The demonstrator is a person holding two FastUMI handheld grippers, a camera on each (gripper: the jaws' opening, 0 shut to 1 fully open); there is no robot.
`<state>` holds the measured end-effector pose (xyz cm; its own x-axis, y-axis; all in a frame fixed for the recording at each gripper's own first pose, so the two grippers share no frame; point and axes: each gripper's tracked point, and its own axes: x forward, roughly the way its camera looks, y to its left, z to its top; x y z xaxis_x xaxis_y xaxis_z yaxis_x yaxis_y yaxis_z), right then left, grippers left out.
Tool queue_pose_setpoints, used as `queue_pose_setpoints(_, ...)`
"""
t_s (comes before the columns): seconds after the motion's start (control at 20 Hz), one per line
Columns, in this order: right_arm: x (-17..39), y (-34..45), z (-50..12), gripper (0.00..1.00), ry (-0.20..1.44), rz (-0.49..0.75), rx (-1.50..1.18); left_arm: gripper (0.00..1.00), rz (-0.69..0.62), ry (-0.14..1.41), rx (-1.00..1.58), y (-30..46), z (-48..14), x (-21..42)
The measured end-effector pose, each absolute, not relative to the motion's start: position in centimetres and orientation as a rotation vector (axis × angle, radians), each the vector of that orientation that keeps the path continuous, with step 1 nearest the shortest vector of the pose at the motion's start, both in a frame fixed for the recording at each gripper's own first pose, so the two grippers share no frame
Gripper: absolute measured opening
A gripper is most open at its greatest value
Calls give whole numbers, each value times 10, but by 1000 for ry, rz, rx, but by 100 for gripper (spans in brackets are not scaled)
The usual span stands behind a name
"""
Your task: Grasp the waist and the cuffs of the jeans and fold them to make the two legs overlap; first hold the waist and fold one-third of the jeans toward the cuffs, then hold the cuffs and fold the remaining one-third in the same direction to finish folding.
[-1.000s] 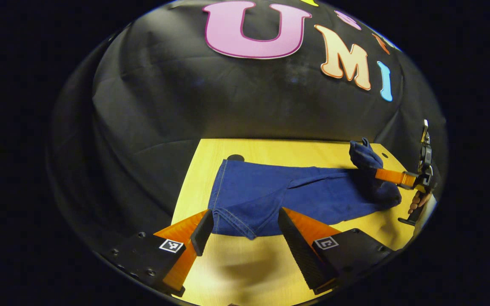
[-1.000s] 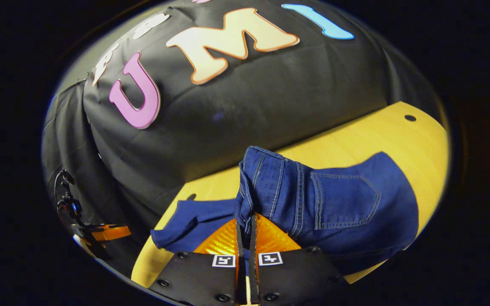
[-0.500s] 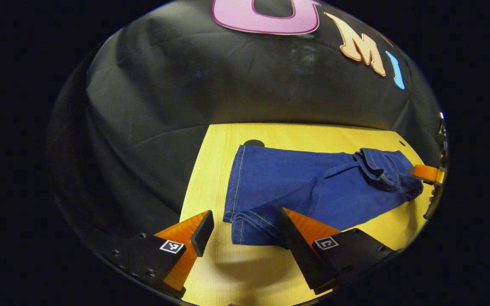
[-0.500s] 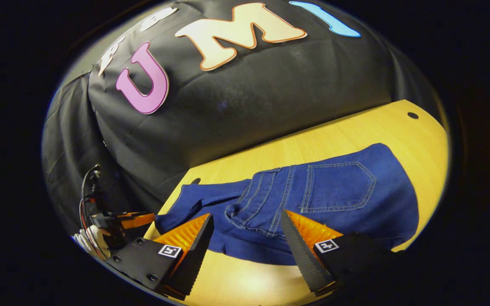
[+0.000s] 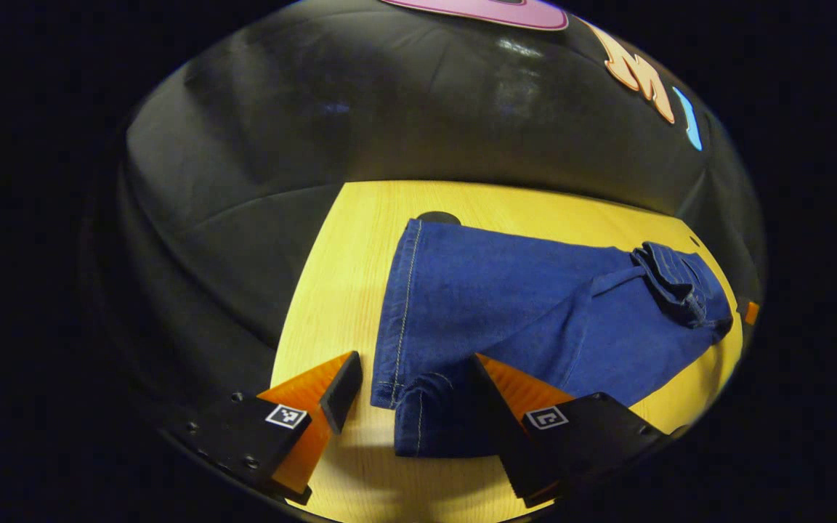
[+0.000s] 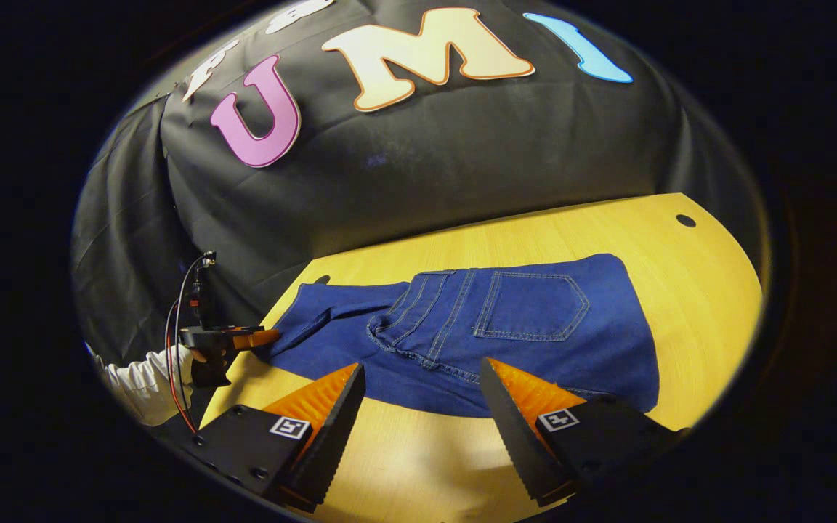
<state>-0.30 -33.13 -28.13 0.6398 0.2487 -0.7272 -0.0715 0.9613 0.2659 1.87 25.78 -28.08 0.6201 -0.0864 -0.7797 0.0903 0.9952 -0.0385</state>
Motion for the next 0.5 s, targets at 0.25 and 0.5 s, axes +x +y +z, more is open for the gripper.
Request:
queue_pose_setpoints(0.25,3,-340,-271,98,845,182,229,48,-121,911,-22,235,-282,18)
queue_pose_setpoints(0.5,8,-356,-246,98,778,187,265,6,-78,938,19,233,-277,20)
